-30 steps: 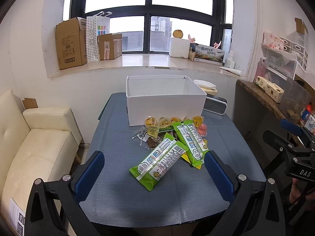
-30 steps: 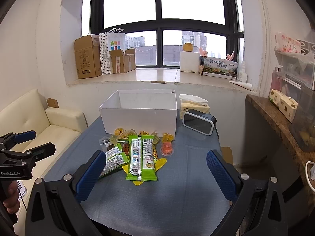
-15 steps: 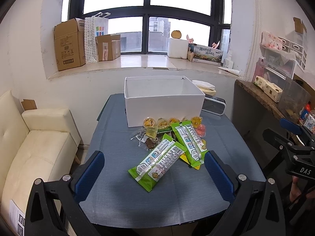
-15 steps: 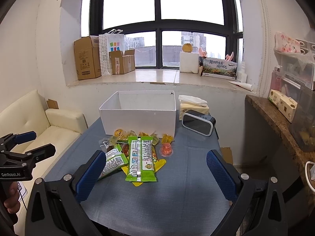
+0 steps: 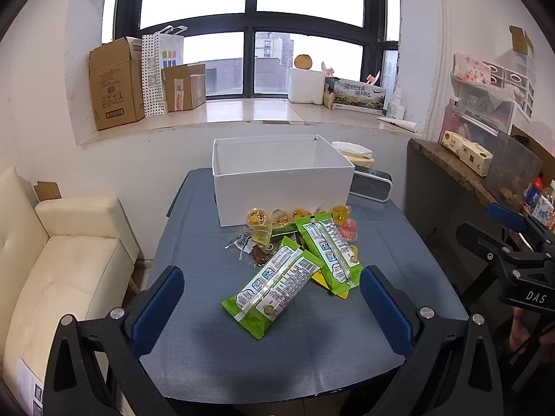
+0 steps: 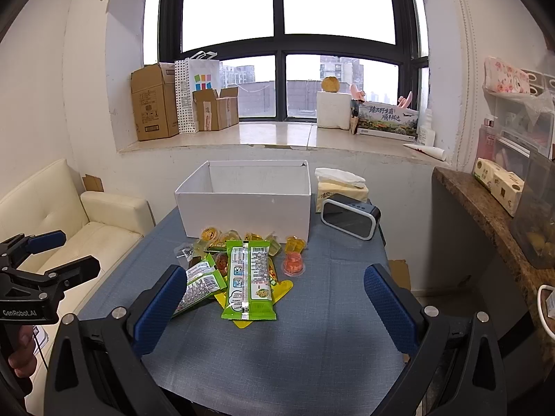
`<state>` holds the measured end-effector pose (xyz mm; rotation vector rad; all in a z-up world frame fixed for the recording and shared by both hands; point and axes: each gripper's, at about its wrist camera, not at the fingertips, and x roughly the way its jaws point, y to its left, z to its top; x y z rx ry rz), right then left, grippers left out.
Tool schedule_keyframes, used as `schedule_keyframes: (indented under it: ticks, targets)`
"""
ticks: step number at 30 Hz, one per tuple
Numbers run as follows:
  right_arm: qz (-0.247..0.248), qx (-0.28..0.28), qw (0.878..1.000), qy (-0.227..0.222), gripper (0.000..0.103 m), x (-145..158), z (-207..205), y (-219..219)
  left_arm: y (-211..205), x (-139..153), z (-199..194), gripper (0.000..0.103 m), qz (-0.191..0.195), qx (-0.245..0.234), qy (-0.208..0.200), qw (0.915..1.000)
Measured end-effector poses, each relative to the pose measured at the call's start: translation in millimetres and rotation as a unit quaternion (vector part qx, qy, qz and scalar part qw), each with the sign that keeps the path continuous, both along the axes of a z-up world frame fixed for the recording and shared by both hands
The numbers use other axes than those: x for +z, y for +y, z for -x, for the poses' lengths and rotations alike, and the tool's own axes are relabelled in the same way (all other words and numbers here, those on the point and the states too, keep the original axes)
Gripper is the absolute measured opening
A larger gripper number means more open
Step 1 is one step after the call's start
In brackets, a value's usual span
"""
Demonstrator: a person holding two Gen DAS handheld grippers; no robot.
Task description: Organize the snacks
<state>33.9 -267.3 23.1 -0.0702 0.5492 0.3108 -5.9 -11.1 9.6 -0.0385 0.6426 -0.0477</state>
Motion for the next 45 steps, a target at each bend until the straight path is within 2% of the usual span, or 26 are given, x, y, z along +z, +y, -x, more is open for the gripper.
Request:
schedule_keyframes:
  ticks: [6,9,11,15,18,20,23,27,30,32,33,34,38,40,45]
  targets:
    - [-0.001,0.001,1.000,-0.001,0.103,0,1,1,-1,-4,-2,0.103,-0.007,-0.009,-0.006,0.9999]
    - [-0.002,0.001,1.000,0.001,0.103,-1,2,1,-4,-10,-6,0.103,-0.007,-0.052,-0.019,0.9984]
    - [-0.003,0.001,1.000,0.002,0.103,-1,2,0,-6,-20,-20,0.103,-0.010,-0.083,0.000,0.9965]
    - [-0.003,0.001,1.000,0.004,0.103,-2,0,0,-6,-50,-55,0.103,-0.036,-0.095,0.032,0.9943]
    - [-0.001,-0.002,1.000,0.008,0.103,-6,-1,-2,-6,-86,-87,0.103,-0.034,-0.143,0.087,0.9853]
    - [-0.001,-0.005,1.000,0.011,0.103,-8,-2,-6,-7,-112,-106,0.103,-0.031,-0.195,0.120,0.9730]
    - [0.000,-0.016,1.000,0.020,0.103,-14,-6,-13,-8,-136,-123,0.103,-0.041,-0.231,0.132,0.9630]
    - [-0.002,-0.028,0.999,0.036,0.103,-25,-12,-23,-9,-155,-141,0.103,-0.050,-0.256,0.145,0.9545]
    - [-0.007,-0.027,0.998,0.048,0.103,-31,-16,-25,-7,-166,-150,0.103,-0.032,-0.266,0.161,0.9501]
    - [-0.021,-0.015,0.998,0.053,0.103,-34,-18,-25,-5,-169,-155,0.095,-0.028,-0.262,0.160,0.9512]
    - [-0.028,-0.010,0.998,0.056,0.103,-35,-18,-25,-5,-171,-156,0.078,-0.032,-0.257,0.159,0.9526]
    - [-0.036,-0.006,0.998,0.058,0.103,-37,-19,-25,-5,-173,-157,0.075,-0.034,-0.252,0.161,0.9536]
    - [-0.056,0.001,0.995,0.081,0.103,-44,-28,-22,1,-164,-148,0.070,-0.053,-0.248,0.140,0.9572]
    - [-0.058,0.006,0.994,0.088,0.103,-47,-32,-20,4,-154,-141,0.070,-0.062,-0.232,0.123,0.9630]
    - [-0.024,0.024,0.993,0.116,0.103,-72,-56,1,28,-113,-107,0.070,-0.029,-0.178,0.083,0.9801]
